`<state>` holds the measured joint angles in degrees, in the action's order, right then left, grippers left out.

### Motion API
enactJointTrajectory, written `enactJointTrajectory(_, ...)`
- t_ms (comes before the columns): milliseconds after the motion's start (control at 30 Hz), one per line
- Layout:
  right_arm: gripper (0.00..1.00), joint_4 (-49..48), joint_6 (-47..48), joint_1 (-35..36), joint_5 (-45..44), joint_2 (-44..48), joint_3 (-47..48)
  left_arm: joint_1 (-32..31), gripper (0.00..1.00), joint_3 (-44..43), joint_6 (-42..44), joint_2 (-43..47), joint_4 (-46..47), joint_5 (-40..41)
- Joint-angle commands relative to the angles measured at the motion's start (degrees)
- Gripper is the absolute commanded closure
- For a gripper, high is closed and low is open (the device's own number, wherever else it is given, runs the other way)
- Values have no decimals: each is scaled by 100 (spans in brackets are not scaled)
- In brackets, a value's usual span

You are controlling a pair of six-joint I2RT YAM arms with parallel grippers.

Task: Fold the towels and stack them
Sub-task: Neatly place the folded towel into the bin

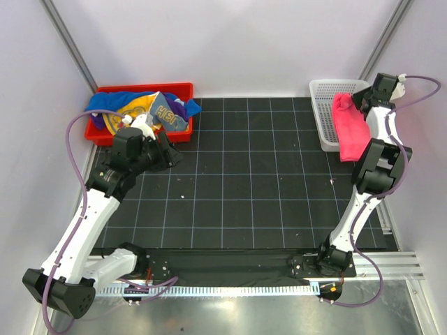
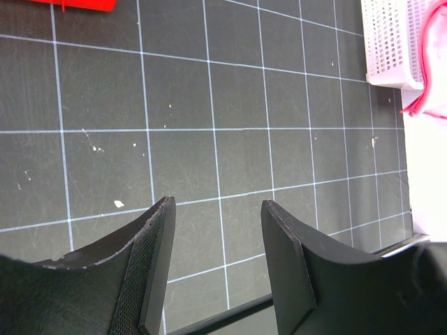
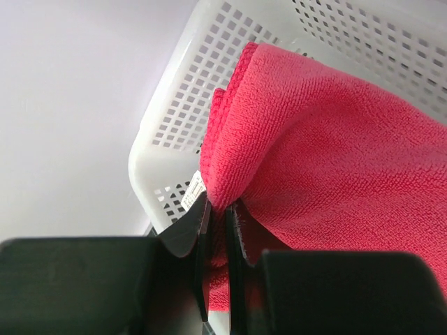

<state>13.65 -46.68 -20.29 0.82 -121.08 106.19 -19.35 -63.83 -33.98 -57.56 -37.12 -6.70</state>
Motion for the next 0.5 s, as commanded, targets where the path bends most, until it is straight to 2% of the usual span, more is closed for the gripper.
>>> enactJointTrajectory(0, 99, -565, -26, 69, 129, -179, 481, 37, 44, 20, 111, 70, 118, -42)
enactJointTrajectory(467, 99, -1495, -263, 122, 349, -1225, 947, 55, 44, 46, 119, -54, 100, -7)
